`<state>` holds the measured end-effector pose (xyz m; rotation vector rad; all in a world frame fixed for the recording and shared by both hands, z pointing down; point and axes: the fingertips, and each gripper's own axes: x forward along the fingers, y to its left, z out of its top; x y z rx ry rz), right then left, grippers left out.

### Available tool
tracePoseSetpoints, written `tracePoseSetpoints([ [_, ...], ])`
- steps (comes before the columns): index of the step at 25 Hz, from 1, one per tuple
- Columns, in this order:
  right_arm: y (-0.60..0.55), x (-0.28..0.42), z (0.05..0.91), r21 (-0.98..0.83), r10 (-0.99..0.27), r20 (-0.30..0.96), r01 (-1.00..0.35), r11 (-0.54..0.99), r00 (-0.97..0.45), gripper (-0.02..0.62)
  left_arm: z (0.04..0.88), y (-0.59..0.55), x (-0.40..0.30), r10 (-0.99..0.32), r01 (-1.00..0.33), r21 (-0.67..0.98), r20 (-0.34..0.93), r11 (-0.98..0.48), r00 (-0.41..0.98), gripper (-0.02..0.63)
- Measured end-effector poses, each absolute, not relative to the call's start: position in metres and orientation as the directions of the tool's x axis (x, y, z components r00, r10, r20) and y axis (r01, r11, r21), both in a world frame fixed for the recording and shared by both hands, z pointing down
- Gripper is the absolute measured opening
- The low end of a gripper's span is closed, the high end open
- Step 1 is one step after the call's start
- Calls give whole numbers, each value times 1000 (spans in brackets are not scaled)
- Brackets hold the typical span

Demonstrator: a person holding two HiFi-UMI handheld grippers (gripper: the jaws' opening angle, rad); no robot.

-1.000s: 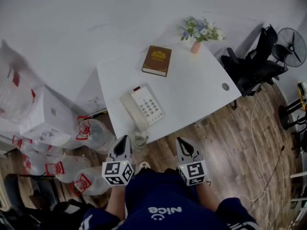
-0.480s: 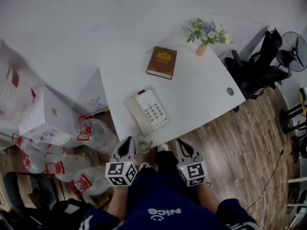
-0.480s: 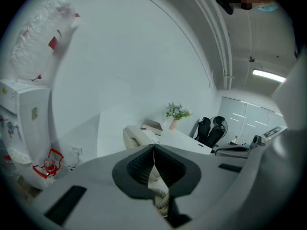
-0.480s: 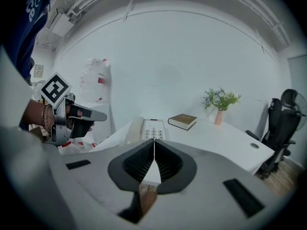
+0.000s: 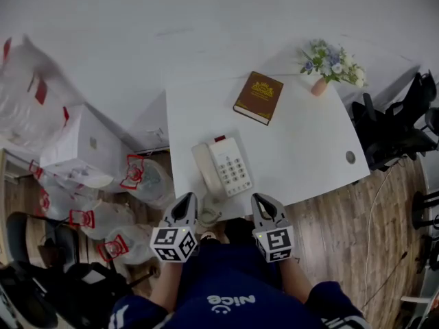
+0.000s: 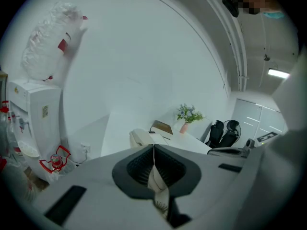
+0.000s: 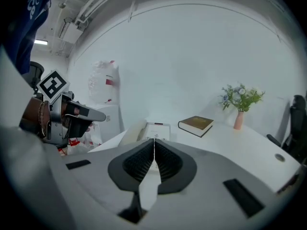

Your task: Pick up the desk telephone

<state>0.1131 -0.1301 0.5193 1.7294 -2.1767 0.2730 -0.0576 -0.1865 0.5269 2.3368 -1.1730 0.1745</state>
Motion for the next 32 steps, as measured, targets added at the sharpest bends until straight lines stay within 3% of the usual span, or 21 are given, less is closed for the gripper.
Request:
tracePoseSetpoints([
  [14,-205,146,526,27,-846,409,-922,386,-342,25,547,-219,-31,-741,-832,443,422,-333,522,18],
  [23,-239,151,545,-144,-730,483,-866,479,-483,34,557,-240,-18,-740,-816,523,442,-246,507,26],
  [24,-242,152,547,-175,-714,488,-857,484,-503,66,559,-241,-19,-738,-815,528,446,-239,506,44],
  [26,-246,151,552,-238,-673,503,-835,496,-543,174,563,-244,-19,-722,-791,569,449,-224,527,151],
  [28,-251,153,556,-286,-643,515,-820,496,-568,194,569,-247,-17,-700,-746,636,441,-199,562,225],
  [32,-262,158,569,-417,-588,525,-788,452,-615,230,577,-255,-11,-650,-637,755,405,-159,643,288],
])
